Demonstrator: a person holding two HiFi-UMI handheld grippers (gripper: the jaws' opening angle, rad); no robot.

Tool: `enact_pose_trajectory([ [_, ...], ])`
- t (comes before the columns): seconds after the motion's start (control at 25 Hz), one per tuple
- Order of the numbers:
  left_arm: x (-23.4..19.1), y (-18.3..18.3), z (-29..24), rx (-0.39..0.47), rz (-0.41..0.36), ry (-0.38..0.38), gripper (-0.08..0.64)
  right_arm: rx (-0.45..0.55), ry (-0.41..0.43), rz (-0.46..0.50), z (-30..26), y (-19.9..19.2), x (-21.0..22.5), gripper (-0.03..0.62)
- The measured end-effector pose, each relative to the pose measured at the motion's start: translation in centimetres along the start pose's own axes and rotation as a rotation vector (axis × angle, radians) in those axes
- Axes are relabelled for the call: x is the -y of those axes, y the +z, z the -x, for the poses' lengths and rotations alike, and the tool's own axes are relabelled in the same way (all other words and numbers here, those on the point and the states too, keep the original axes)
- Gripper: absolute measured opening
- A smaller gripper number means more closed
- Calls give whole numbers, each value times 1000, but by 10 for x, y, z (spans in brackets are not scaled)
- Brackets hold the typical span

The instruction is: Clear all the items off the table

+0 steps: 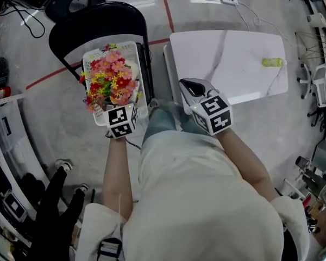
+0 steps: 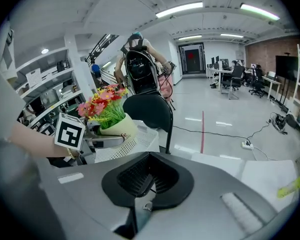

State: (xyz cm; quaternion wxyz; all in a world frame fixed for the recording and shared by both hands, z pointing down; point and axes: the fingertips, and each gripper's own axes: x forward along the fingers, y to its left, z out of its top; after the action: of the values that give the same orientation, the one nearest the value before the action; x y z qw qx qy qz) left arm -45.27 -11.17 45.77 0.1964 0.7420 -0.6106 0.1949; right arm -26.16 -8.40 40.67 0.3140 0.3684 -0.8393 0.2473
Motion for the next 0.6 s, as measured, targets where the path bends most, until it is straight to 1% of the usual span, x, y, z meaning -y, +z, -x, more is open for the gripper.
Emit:
enact_pose_trajectory([
  [0.28,-25,-26,-19,-27,13,22,498,-29,15,-8,-21,1,-18,-2],
  [0.6,-44,-69,-52,-65,42,49,498,-67,37,-35,-41,-15,-31,-2],
])
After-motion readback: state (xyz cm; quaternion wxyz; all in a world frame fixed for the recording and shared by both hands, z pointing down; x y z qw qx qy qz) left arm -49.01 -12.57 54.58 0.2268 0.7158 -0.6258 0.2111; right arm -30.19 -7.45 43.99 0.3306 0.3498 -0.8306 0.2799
